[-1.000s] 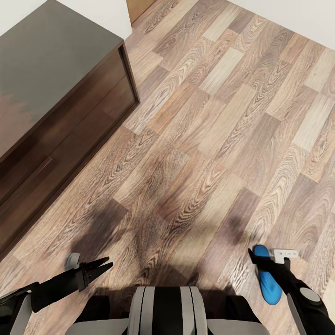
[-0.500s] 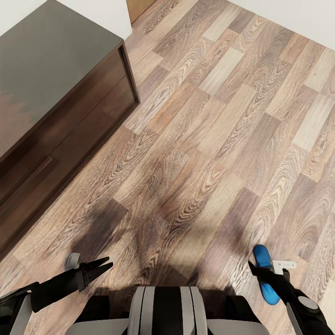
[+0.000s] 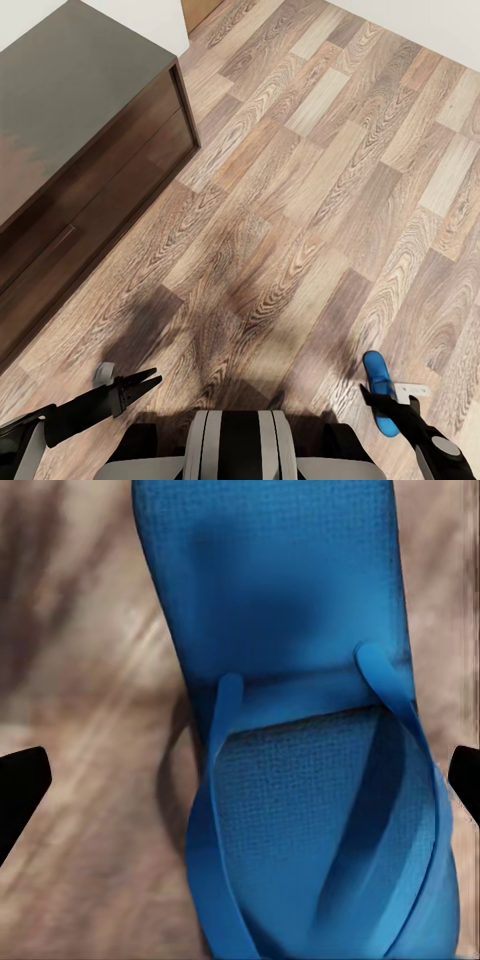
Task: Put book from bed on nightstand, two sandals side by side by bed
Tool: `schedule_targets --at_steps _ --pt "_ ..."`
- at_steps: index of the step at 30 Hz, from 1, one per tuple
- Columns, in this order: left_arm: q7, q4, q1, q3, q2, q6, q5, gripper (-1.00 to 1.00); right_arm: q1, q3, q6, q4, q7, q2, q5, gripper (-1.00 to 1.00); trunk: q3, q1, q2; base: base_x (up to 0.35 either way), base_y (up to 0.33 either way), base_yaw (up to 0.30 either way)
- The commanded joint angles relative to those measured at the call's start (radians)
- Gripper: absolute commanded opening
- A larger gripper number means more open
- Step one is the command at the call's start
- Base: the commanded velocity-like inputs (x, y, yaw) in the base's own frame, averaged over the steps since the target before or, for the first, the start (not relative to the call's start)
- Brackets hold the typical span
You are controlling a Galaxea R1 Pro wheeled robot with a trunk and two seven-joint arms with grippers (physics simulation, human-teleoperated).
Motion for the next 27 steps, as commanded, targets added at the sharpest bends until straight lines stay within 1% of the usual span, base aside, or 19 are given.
schedule_targets --at_steps 1,12,18,23,27 --pt "-0.002 0.000 0.000 0.000 0.000 0.009 0.003 1.00 0.000 -0.003 0.005 0.000 0.007 -0.002 0.005 1.00 0.000 0.000 0.000 0.000 0.000 0.000" --pt "-0.002 0.000 0.000 0.000 0.000 0.009 0.003 1.00 0.000 -0.005 0.004 0.006 0.006 -0.030 0.005 1.00 0.000 0.000 0.000 0.000 0.000 0.000" --pt "-0.003 0.000 0.000 0.000 0.000 0.009 0.002 1.00 0.000 -0.005 0.004 0.012 0.005 -0.035 0.006 1.00 0.000 0.000 0.000 0.000 0.000 0.000" --pt "-0.004 0.000 0.000 0.000 0.001 0.009 0.002 1.00 0.000 -0.005 0.004 0.081 0.005 -0.036 0.006 1.00 0.000 0.000 0.000 0.000 0.000 0.000" --pt "-0.005 0.000 0.000 0.000 0.001 0.009 0.002 1.00 0.000 -0.006 0.004 0.100 0.005 -0.036 0.006 1.00 0.000 0.000 0.000 0.000 0.000 0.000"
